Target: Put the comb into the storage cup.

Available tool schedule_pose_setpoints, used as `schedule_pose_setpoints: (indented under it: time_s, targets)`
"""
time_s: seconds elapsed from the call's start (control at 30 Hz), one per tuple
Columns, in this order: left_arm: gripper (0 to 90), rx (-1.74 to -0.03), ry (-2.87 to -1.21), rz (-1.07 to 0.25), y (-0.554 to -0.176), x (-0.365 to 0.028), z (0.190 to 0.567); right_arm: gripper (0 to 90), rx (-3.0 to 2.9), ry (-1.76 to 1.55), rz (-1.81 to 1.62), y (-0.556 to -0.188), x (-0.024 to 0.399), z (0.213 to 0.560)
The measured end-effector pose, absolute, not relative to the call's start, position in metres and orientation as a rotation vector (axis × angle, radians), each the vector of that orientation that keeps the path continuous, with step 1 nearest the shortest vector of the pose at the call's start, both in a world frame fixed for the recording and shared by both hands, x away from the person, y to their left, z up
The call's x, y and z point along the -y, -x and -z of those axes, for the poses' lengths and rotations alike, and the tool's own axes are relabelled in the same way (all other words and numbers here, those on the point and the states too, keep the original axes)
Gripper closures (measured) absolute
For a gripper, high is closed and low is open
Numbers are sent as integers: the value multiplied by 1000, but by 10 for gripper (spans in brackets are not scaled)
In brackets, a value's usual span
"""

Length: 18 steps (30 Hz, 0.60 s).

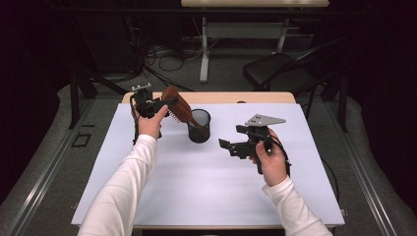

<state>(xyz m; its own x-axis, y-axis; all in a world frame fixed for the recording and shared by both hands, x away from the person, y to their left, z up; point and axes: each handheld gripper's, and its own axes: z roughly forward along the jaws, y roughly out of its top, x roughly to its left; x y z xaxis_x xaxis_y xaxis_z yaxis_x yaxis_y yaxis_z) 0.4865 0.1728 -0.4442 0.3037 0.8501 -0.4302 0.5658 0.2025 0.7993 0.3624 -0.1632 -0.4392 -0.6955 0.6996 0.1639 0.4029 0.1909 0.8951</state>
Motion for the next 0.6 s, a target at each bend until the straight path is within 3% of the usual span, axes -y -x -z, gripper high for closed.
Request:
schedule_pose_setpoints:
  time_s: [0.6]
  targets:
    - [132, -1338, -1489, -333, -479, -173, 436, 145, -2186, -1054, -1510, -363, 164, 440]
